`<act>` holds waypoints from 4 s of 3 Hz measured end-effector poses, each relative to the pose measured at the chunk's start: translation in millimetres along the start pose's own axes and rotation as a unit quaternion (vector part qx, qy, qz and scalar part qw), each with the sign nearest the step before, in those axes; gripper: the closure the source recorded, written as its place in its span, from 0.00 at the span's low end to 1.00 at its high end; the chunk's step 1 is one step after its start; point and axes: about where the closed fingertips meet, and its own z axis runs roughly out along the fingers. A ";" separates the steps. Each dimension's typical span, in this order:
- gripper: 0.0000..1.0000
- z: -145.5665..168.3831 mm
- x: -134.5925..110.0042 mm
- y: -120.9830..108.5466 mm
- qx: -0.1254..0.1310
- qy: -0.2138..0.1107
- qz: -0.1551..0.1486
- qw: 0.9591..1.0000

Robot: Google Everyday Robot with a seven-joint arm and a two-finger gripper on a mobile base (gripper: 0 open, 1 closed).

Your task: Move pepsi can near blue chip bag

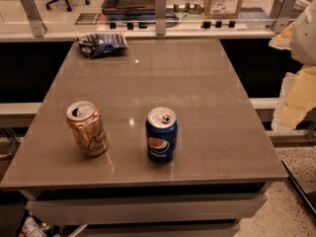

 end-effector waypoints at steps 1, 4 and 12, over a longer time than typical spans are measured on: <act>0.00 0.0 -0.1 0.0 0.000 0.000 0.000 1.000; 0.00 26.3 -44.8 23.7 -0.014 -0.128 -0.023 0.991; 0.18 109.8 -164.1 100.9 -0.163 -0.513 -0.024 0.842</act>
Offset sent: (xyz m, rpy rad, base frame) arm 0.0031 0.0096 -0.0083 0.0785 -0.0055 0.0200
